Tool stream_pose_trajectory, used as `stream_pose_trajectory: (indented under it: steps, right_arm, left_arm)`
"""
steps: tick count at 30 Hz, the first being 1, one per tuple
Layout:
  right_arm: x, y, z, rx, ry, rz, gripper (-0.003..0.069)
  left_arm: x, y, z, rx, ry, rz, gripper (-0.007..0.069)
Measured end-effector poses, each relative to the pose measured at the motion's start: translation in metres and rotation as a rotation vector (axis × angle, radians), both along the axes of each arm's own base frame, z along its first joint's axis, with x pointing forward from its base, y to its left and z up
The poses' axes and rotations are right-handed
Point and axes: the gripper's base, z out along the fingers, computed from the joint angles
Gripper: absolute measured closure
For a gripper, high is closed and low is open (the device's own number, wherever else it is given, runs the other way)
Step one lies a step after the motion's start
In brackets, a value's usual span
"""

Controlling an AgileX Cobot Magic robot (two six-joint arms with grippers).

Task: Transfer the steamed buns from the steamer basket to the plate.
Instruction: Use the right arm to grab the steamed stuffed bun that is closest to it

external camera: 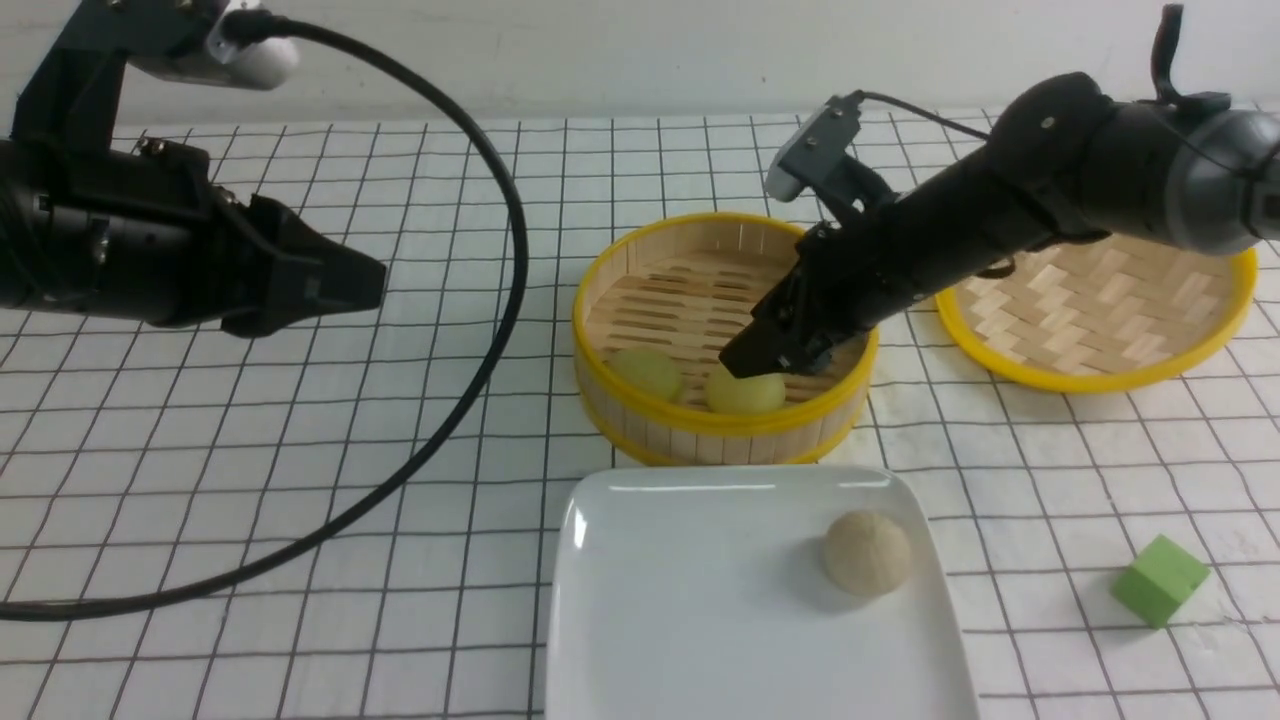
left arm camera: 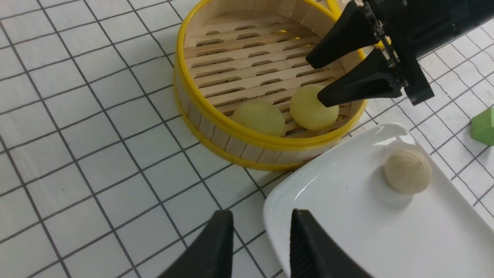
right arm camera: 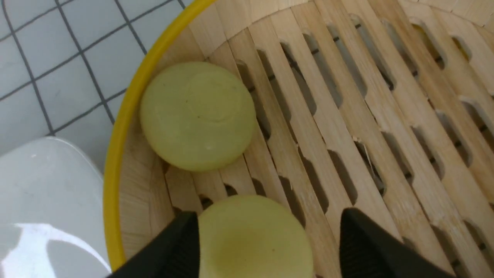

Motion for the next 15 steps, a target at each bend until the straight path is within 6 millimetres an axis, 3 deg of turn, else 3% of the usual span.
stream_pose_trajectory:
  steps: [5, 9, 10, 11, 15]
  right_arm:
    - [0.0017, 0.0006, -0.0100, -0.005, 0.021, -0.002, 0.0186]
    - [0.0018, 0.0007, -0.0097, -0.003, 0.022, -0.002, 0.0251]
    - [0.0018, 0.0007, -0.0097, -0.005, 0.017, 0.003, 0.0343]
    - [0.0018, 0.0007, -0.0097, -0.006, 0.016, 0.004, 0.0369]
    - [0.0018, 0.0007, -0.0097, -0.009, 0.010, 0.011, 0.0617]
  left_arm:
    - [-0.0003, -0.0001, -0.0002, 0.000, 0.003, -0.003, 0.0382]
    - [-0.0009, -0.0005, -0.0004, -0.001, 0.008, -0.008, 0.0382]
    - [-0.0012, -0.0007, -0.0005, -0.001, 0.011, -0.012, 0.0382]
    - [-0.0012, -0.0007, -0.0005, -0.001, 0.011, -0.012, 0.0382]
    - [-0.0017, -0.0010, -0.0007, -0.002, 0.016, -0.016, 0.0382]
